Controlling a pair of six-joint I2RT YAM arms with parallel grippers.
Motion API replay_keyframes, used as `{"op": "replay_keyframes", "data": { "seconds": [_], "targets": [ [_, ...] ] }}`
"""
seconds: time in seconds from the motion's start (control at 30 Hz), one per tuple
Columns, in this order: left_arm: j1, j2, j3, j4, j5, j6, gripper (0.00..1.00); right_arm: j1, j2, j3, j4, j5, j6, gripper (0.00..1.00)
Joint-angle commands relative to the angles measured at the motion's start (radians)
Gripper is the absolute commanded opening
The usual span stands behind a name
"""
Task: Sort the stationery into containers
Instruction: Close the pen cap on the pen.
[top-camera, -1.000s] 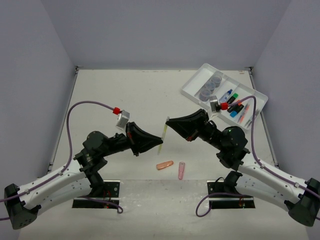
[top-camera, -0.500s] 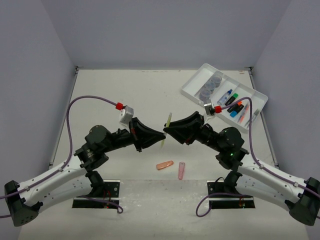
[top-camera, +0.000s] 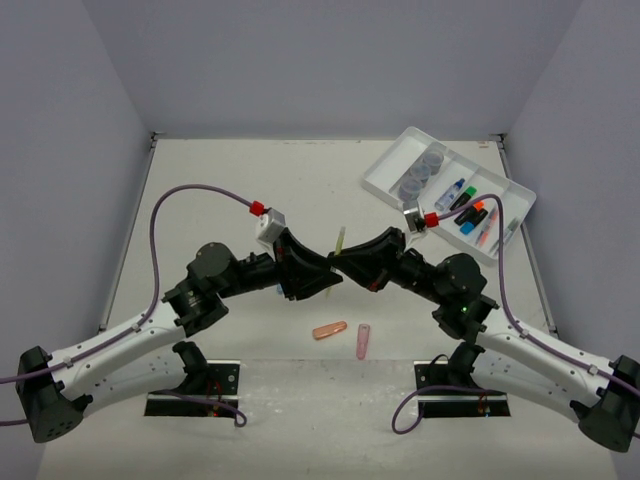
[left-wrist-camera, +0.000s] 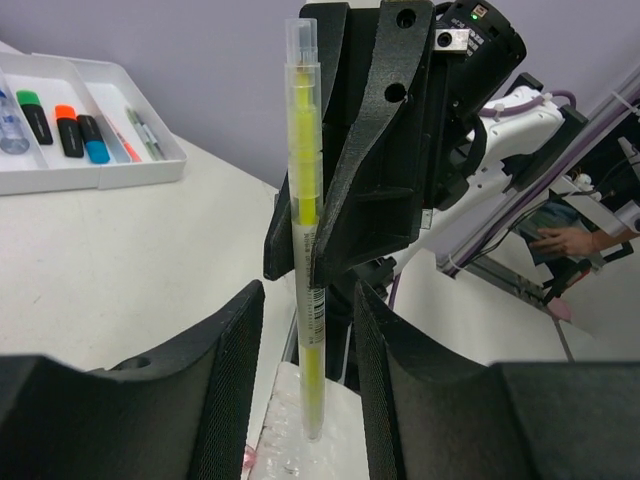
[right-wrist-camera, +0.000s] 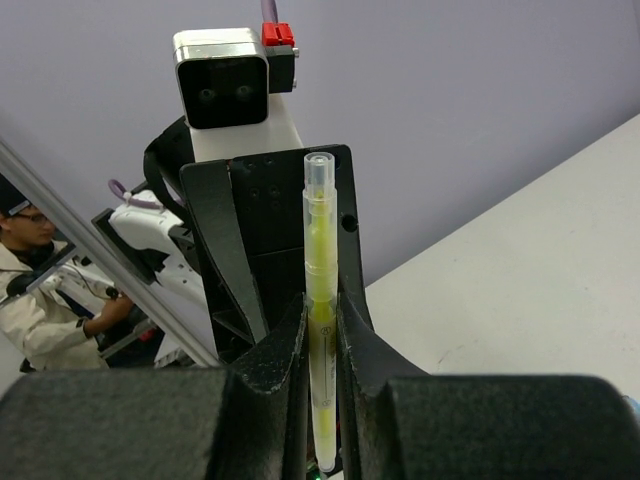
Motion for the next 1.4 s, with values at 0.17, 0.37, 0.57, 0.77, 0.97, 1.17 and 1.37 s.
{"op": "replay_keyframes", "data": {
  "seconds": [0.17, 0.37, 0.57, 0.77, 0.97, 1.17, 1.37],
  "targets": [
    [-0.002, 0.032, 0.045, 0.078, 0.043, 0.017, 0.00, 0.007, 0.007, 0.031, 0.022, -0.002, -0.005, 0.00],
    [-0.002, 0.006, 0.039, 0.056, 0.058, 0.043, 0.00, 0.007, -0.024, 0.029, -0.020, 0.046, -0.037, 0.52],
    [-0.002, 0.006, 0.026, 0.046, 0.102, 0.052, 0.00, 0.006, -0.072, 0.136, -0.226, 0.133, -0.126, 0.66],
    [-0.002, 0.015, 0.017, 0.033, 0.128, 0.061, 0.00, 0.005, -0.048, 0.296, -0.429, 0.173, -0.179, 0.63],
    [-0.002, 0.017, 0.029, 0.021, 0.149, 0.075, 0.00, 0.005, -0.002, 0.350, -0.492, 0.163, -0.182, 0.58],
    [-0.002, 0.021, 0.043, -0.010, 0.141, 0.094, 0.00, 0.006, 0.012, 0.342, -0.484, 0.126, -0.180, 0.35],
    [-0.002, 0.021, 0.058, -0.036, 0.110, 0.106, 0.00, 0.005, 0.008, 0.312, -0.471, 0.092, -0.181, 0.02]
  ]
}}
